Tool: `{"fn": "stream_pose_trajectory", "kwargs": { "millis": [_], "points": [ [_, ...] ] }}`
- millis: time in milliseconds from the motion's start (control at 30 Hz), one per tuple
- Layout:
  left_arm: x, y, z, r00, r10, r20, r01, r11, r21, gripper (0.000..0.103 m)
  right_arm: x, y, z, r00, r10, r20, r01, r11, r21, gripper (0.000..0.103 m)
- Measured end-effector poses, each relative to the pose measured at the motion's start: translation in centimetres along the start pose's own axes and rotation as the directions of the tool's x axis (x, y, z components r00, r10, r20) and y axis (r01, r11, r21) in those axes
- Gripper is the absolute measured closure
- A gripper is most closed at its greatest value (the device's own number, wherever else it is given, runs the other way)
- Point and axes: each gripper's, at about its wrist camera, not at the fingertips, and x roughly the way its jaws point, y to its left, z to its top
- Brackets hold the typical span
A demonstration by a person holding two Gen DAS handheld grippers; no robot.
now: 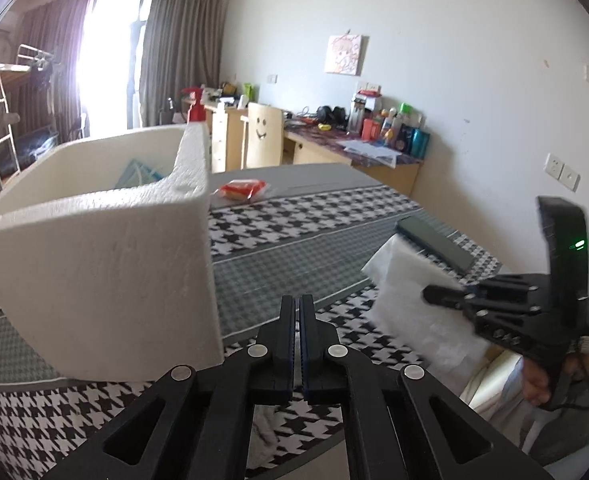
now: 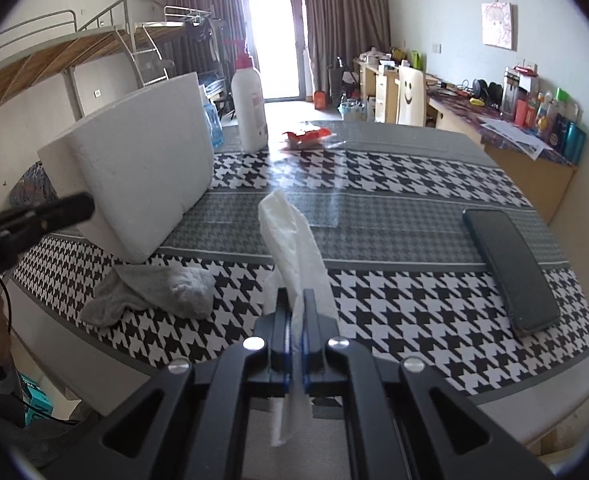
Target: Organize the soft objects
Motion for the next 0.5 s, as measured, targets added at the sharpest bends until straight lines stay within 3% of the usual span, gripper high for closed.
{"fn": "stream_pose_trajectory", "kwargs": {
  "millis": [67,167,233,300,500],
  "points": [
    [0.4,-0.1,-0.2,1.000,0.008,-0.014,-0.008,1.000,0.003,0.098,-0.4,0.0,0.1,1.000,0.001,0.011,-0.001,1.000,0.003,0.097],
    [1.0,-0.2,-0.7,0.999,0.008,-0.034,-0.008,1.000,0.004,0.085,-0.8,0.1,0.0,1.000,0.000,0.020,0.000,1.000,0.008,0.097],
    [1.4,-0.4,-1.0,0.999,0.017,-0.048,-0.016,1.000,0.005,0.063,-0.8,-0.1,0.2,1.000,0.003,0.023,-0.004,1.000,0.012,0.097],
    [1.8,-0.4,-1.5,0.998,0.021,-0.057,-0.021,1.000,-0.003,0.053,-0.9,-0.1,0.2,1.000,0.006,0.024,-0.006,1.000,0.017,0.097],
    [4.1,-1.0,-2.7,0.991,0.045,-0.126,-0.044,0.999,0.004,0.048,-0.8,-0.4,0.2,1.000,0.011,0.027,-0.012,0.999,0.033,0.097]
  ]
}}
